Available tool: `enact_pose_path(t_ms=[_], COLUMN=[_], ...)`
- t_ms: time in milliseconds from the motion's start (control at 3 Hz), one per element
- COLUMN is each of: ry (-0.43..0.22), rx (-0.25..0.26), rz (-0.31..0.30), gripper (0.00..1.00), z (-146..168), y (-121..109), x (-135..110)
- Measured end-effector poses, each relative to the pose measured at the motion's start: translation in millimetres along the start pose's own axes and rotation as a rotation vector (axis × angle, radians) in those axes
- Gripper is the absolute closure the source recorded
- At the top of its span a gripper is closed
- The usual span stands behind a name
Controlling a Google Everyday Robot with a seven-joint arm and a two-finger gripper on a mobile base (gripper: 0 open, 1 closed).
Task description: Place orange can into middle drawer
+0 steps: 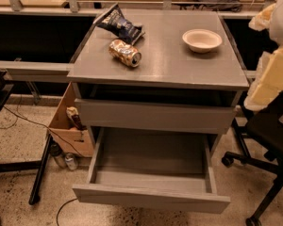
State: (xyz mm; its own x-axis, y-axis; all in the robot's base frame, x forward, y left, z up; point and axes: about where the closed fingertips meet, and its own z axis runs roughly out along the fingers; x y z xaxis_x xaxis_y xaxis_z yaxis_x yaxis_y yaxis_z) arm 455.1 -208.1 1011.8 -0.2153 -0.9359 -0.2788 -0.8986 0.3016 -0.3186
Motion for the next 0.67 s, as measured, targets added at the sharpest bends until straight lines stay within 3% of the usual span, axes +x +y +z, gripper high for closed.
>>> enact_pose_path(t_ms=[333,667], ry=[-0.025,-0.079], rx=[0.052,0.105], rz=[-0.006,-0.045], gripper=[0.0,0.0], z=[-9.4,-14.3], y=[-37.6,-81.2], x=[-37.7,-91.8])
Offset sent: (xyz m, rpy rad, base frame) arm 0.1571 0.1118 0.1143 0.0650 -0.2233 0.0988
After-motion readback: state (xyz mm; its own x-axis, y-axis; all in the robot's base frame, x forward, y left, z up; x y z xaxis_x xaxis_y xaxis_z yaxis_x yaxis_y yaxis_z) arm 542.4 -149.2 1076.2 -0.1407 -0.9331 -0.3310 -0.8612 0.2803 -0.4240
